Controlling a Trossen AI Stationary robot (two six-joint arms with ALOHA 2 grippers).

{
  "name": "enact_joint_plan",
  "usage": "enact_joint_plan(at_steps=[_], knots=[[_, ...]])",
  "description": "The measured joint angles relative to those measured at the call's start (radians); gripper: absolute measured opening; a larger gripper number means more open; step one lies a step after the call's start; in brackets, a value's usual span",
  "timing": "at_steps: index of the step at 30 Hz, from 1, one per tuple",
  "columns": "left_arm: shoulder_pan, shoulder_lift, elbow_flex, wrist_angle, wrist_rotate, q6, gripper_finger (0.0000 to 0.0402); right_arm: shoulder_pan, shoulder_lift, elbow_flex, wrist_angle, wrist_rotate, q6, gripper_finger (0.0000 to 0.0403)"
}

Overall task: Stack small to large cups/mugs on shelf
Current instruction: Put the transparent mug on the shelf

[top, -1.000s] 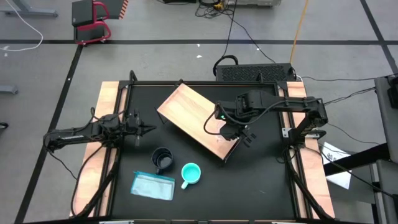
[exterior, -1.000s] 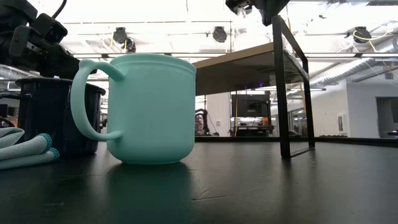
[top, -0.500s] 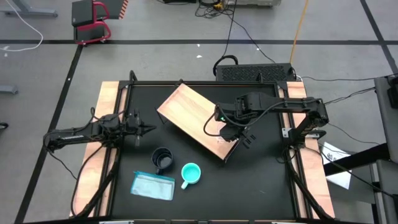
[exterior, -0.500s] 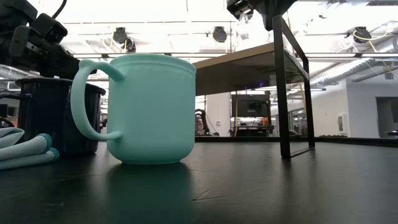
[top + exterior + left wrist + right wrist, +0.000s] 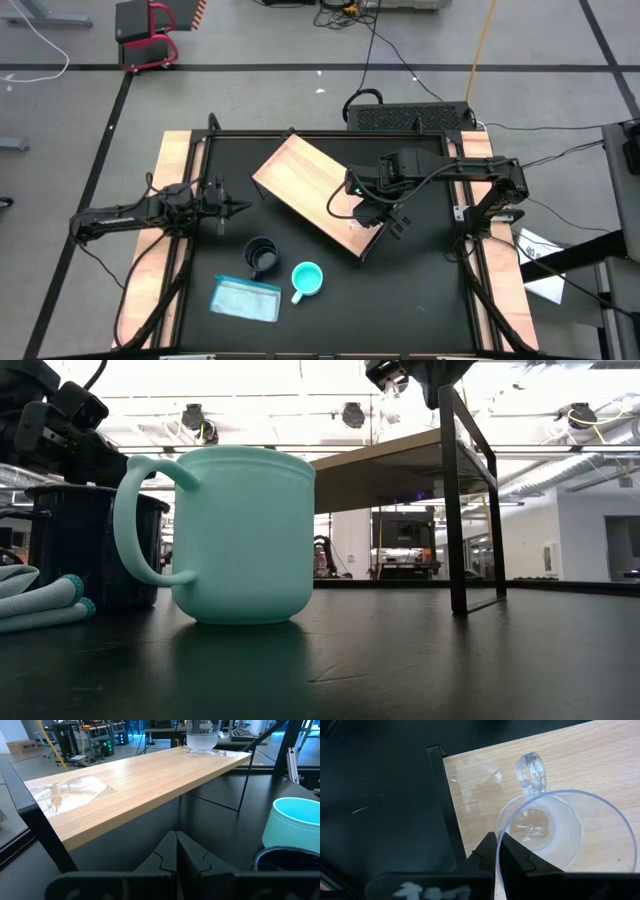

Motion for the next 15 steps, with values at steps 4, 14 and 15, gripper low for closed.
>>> enact_joint_plan(at_steps=[4, 14, 15], knots=[[0.000, 0.000, 0.000, 0.000, 0.000, 0.000, 0.0003, 0.000, 0.000, 0.000, 0.000, 0.000, 0.000, 0.0003], [0.000, 0.000, 0.000, 0.000, 0.000, 0.000, 0.0003, 0.000, 0.001, -0.001, 0.003, 0.000, 0.009, 0.0006], [0.000, 0.000, 0.000, 0.000, 0.000, 0.000, 0.0003, 0.000, 0.001, -0.001, 0.003, -0.001, 0.012, 0.0008]])
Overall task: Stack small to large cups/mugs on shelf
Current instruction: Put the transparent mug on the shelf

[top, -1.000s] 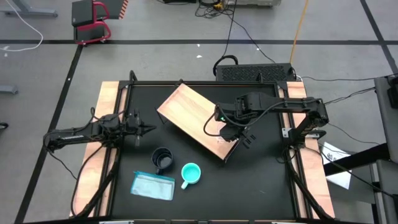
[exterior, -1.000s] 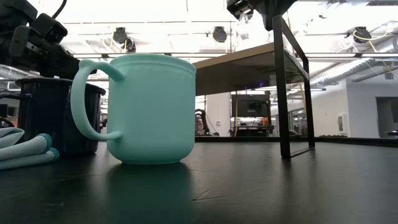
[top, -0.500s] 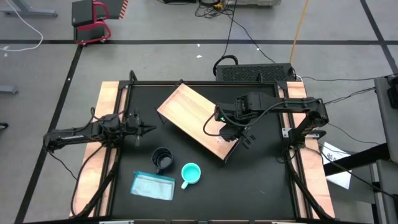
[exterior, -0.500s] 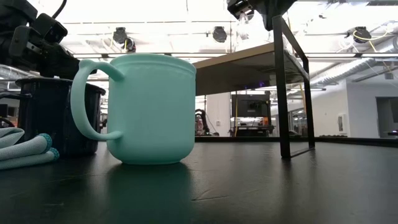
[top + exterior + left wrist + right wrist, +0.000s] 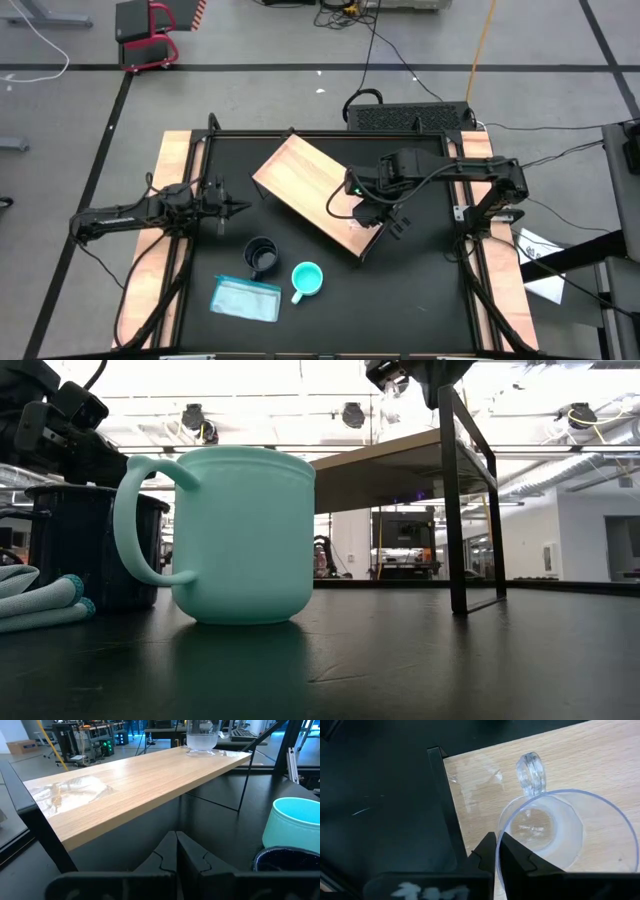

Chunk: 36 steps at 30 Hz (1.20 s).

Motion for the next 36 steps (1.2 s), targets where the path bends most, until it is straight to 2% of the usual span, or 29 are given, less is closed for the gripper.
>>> enact_joint_plan(at_steps=[13, 36], knots=[[0.000, 0.000, 0.000, 0.000, 0.000, 0.000, 0.0003, 0.000, 0.003, -0.004, 0.018, 0.001, 0.012, 0.0066], [0.000, 0.000, 0.000, 0.000, 0.000, 0.000, 0.0003, -0.001, 0.002, 0.001, 0.019, -0.008, 0.059, 0.0068]])
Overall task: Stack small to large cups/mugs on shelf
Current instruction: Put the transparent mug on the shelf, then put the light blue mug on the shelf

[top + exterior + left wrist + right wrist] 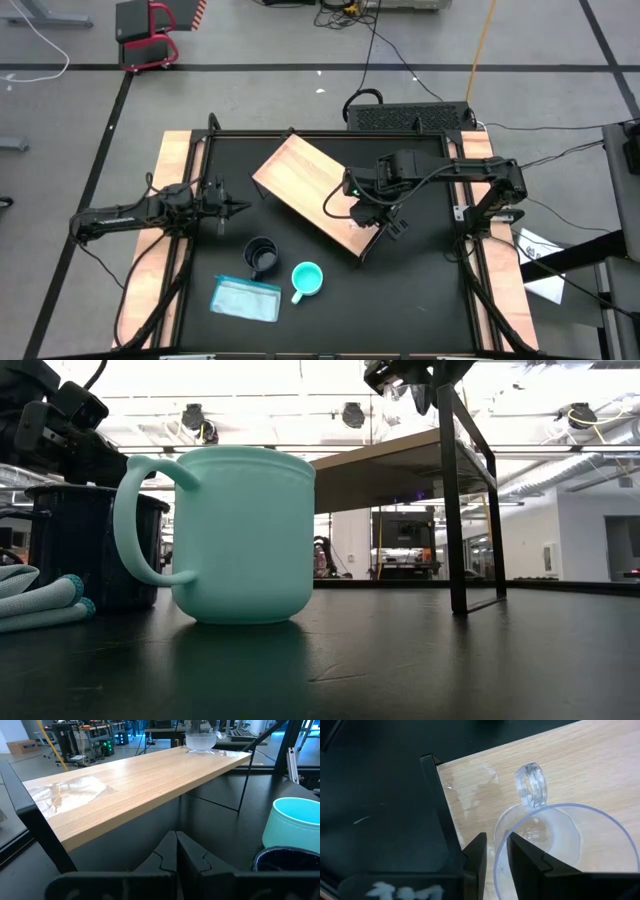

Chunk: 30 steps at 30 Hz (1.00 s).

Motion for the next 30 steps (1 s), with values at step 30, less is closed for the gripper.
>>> enact_joint_plan(at_steps=[30], knots=[[0.000, 0.000, 0.000, 0.000, 0.000, 0.000, 0.0003, 0.000, -0.014, 0.210, -0.132, 0.000, 0.057, 0.0069]])
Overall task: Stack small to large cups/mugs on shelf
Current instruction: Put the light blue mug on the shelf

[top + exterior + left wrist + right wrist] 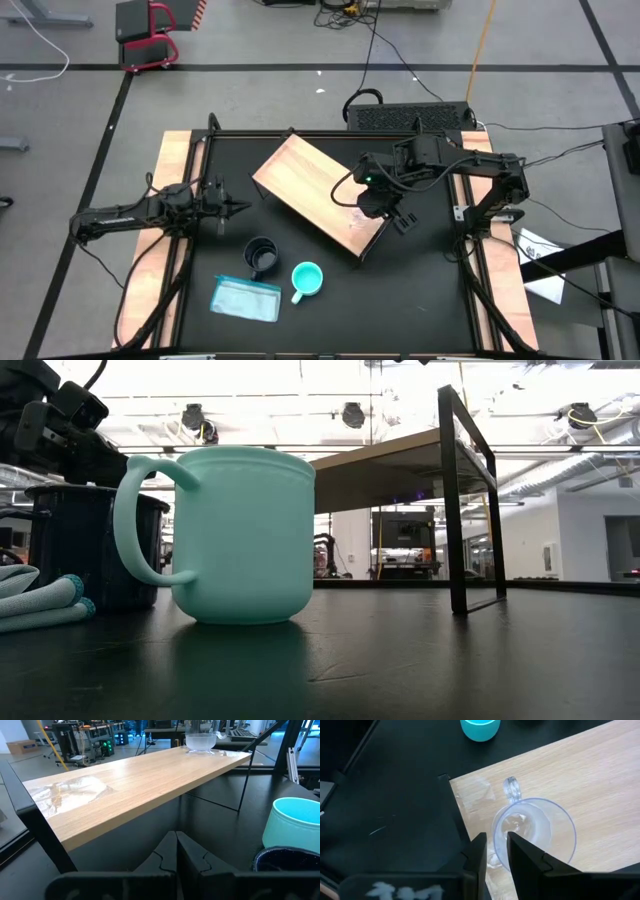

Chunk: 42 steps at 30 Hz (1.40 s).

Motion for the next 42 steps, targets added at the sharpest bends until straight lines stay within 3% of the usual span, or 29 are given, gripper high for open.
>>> enact_joint_plan(at_steps=[13, 31, 35, 42], knots=[[0.000, 0.000, 0.000, 0.000, 0.000, 0.000, 0.0003, 0.000, -0.020, 0.000, -0.067, -0.023, 0.030, 0.0068], [0.000, 0.000, 0.000, 0.007, 0.000, 0.000, 0.0003, 0.044, -0.289, -0.030, -0.061, -0.052, 0.249, 0.0068], [0.000, 0.000, 0.000, 0.007, 0.000, 0.000, 0.0003, 0.072, -0.361, -0.113, -0.062, -0.051, 0.292, 0.0068], [0.000, 0.000, 0.000, 0.007, 0.000, 0.000, 0.0003, 0.095, -0.524, -0.387, 0.017, -0.049, 0.320, 0.0068]])
